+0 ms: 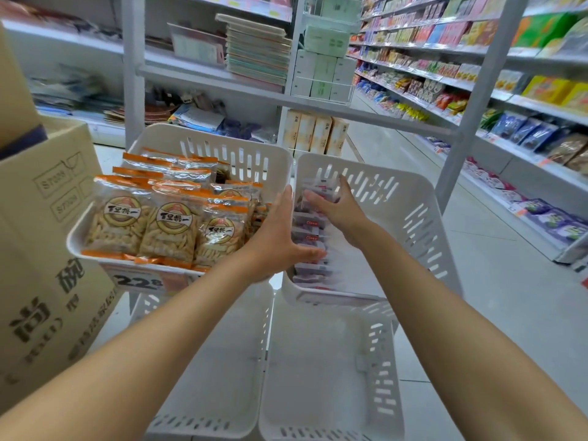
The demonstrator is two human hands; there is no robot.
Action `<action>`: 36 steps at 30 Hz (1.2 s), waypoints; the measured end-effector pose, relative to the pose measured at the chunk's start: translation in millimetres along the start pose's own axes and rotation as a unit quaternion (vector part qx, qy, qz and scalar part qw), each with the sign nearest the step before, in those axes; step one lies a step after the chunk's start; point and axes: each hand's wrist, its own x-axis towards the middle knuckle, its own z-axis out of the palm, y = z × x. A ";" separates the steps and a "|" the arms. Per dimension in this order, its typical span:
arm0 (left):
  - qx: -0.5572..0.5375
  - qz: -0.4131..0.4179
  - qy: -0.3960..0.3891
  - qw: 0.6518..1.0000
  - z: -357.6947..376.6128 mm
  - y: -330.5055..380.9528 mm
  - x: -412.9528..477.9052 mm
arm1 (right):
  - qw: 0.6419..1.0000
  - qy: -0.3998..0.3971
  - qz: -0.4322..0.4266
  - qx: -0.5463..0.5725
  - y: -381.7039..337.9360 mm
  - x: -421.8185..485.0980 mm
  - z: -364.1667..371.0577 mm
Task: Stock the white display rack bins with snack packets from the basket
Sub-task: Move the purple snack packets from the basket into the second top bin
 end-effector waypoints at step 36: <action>0.020 -0.240 -0.197 0.950 47.0 0.0 -457.9 | 0.947 -0.287 0.001 -0.147 101.3 -456.7 89.1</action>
